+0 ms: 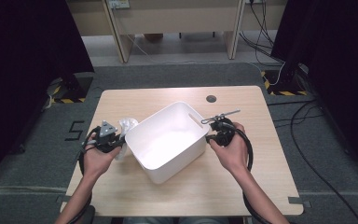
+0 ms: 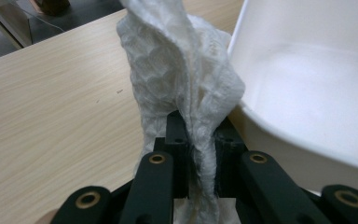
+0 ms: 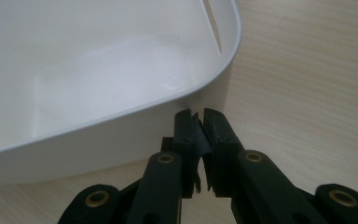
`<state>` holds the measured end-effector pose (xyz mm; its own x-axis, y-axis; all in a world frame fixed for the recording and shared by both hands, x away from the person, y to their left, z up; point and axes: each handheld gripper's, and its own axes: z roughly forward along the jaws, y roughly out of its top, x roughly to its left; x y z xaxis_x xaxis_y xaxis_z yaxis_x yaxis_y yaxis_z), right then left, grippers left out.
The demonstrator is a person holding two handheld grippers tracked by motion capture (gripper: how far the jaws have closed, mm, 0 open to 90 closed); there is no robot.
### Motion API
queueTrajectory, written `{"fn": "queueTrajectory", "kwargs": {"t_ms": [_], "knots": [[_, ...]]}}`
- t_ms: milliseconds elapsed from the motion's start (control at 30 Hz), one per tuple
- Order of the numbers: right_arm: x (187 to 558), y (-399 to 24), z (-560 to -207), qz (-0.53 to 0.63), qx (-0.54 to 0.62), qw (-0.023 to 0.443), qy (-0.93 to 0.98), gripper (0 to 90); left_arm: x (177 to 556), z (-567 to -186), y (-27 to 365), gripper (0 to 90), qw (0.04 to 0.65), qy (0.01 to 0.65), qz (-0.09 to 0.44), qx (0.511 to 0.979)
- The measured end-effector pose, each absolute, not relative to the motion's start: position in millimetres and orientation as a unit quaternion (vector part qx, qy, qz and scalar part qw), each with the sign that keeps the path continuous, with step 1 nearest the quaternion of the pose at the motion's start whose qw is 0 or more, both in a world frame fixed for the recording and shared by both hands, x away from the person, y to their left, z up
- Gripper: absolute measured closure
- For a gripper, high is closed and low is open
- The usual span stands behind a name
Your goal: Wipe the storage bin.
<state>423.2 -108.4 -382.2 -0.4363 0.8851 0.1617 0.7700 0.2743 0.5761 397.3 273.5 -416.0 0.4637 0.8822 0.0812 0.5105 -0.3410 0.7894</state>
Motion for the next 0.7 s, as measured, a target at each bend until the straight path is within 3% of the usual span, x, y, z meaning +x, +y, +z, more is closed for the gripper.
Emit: {"fn": "queueTrajectory", "kwargs": {"t_ms": [267, 567, 700], "knots": [[464.3, -86.8, -381.7, 0.312, 0.549, 0.101, 0.769, 83.4, 396.2, -415.8, 251.5, 79.2, 0.369, 0.437, 0.249, 0.781], [471.4, -78.6, -384.9, 0.313, 0.566, 0.116, 0.754, 82.8, 411.4, -417.2, 218.2, 79.2, 0.362, 0.424, 0.243, 0.794], [469.0, -86.2, -381.0, 0.315, 0.568, 0.119, 0.751, 77.9, 409.3, -414.1, 222.7, 79.2, 0.363, 0.431, 0.25, 0.788]]}}
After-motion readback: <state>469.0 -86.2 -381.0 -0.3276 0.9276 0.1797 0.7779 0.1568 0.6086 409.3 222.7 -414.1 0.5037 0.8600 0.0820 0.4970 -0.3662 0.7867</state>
